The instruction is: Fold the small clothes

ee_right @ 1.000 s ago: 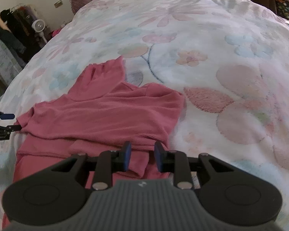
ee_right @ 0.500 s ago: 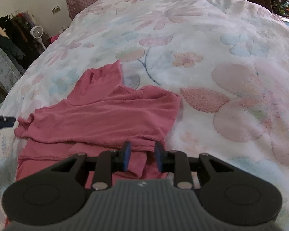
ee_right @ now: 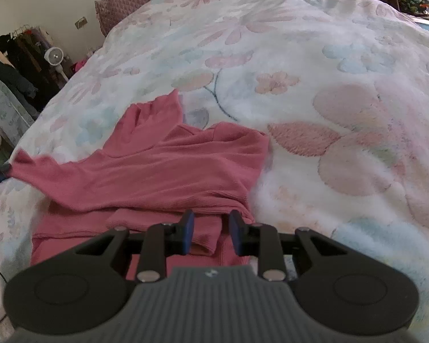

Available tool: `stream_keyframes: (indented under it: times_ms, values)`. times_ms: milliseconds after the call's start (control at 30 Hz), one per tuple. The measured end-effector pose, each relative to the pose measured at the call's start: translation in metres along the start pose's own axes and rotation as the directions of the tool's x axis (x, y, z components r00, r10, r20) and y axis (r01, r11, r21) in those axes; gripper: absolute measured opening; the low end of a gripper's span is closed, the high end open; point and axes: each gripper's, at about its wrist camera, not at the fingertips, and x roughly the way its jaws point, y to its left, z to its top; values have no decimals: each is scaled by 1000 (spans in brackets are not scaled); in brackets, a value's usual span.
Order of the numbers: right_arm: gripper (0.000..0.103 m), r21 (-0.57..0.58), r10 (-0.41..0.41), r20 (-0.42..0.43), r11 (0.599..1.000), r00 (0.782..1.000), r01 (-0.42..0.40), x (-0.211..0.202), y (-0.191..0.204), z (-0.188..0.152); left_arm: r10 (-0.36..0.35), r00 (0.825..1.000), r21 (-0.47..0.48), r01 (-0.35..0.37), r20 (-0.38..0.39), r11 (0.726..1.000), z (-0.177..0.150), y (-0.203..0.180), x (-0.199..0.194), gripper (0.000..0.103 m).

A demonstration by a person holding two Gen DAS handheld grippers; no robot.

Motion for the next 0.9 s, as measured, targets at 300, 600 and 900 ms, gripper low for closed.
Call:
stream_keyframes:
  times_ms: [300, 600, 900]
  values:
    - [23, 27, 31, 16, 999, 999, -32, -11, -7, -2, 143, 986, 4, -144, -88, 990, -23, 5, 22, 13]
    - [24, 45, 46, 30, 998, 999, -47, -16, -12, -2, 16, 994, 375, 27, -110, 927, -44, -110, 34, 14]
    - [24, 16, 81, 21, 997, 996, -81, -12, 2, 2, 56, 979, 452, 41, -198, 891, -69, -119, 71, 54]
